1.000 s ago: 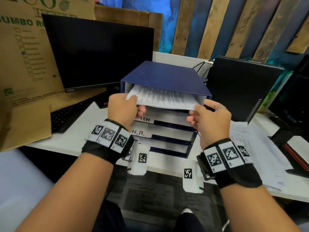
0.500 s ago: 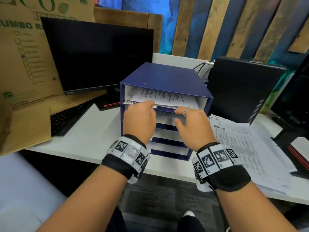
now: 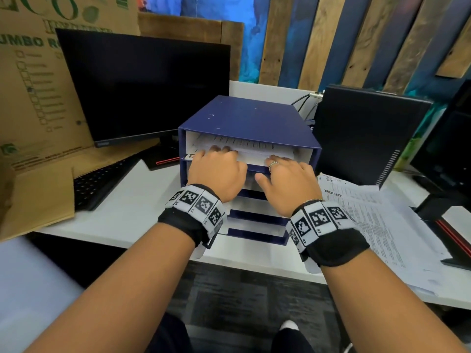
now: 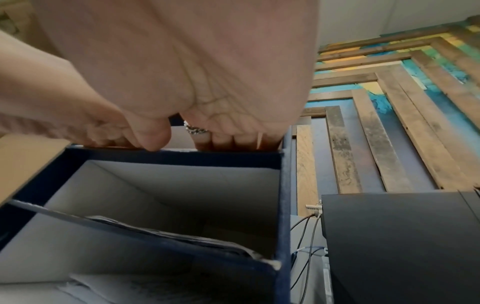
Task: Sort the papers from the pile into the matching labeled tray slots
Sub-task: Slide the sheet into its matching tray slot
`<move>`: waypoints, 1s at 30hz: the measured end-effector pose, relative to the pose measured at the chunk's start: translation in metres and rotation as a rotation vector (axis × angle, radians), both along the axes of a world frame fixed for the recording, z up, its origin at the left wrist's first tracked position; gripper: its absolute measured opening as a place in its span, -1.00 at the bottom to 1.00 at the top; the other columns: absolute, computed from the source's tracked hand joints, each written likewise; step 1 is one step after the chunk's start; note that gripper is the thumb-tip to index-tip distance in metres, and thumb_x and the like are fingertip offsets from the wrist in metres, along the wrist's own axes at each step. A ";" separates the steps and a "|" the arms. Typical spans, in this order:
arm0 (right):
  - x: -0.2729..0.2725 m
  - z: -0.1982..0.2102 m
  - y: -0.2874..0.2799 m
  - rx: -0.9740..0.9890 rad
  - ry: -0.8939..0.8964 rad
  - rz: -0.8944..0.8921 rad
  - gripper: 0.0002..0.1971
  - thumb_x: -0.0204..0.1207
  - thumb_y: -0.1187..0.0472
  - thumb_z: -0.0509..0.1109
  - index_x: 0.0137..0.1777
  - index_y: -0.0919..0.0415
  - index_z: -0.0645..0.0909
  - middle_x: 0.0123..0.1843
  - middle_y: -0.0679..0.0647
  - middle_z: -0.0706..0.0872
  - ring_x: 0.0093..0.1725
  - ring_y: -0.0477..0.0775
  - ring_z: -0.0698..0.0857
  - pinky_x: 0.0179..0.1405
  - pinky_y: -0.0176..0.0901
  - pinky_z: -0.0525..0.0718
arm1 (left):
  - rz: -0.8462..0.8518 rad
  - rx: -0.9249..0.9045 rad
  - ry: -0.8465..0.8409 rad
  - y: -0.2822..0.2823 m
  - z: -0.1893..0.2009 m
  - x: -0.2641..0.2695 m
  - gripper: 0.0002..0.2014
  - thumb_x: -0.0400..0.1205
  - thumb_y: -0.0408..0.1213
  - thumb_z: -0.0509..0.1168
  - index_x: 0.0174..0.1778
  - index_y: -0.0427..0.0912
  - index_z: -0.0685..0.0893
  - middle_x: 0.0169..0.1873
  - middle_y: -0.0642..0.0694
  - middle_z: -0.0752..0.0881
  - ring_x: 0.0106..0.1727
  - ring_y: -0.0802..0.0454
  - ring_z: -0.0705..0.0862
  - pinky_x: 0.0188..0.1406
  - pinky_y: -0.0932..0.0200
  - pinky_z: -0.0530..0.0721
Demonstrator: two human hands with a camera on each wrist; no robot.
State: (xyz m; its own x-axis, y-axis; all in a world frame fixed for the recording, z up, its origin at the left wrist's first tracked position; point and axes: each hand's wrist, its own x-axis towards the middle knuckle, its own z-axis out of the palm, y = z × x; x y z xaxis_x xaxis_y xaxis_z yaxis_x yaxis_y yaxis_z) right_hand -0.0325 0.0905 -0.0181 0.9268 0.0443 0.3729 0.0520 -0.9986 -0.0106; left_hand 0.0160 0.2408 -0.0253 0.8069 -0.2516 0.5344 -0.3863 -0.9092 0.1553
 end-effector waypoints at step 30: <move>-0.069 -0.118 -0.201 0.228 0.362 -0.435 -0.59 0.68 -0.14 0.25 0.27 0.13 0.70 0.20 0.15 0.76 0.14 0.22 0.72 0.15 0.04 0.71 | -0.184 -0.443 0.698 -0.225 -0.118 -0.036 -0.66 0.65 -0.32 0.27 0.34 -0.33 0.57 0.23 -0.25 0.67 0.22 -0.21 0.67 0.20 -0.04 0.68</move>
State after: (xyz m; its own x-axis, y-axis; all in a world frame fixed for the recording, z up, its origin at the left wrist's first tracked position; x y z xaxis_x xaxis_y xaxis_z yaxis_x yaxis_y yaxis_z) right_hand -0.1018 -0.1103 -0.1364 0.9116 -0.4108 -0.0136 -0.4071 -0.8979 -0.1675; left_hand -0.0198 0.0160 -0.1431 0.9550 -0.2964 0.0088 -0.2053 -0.6397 0.7407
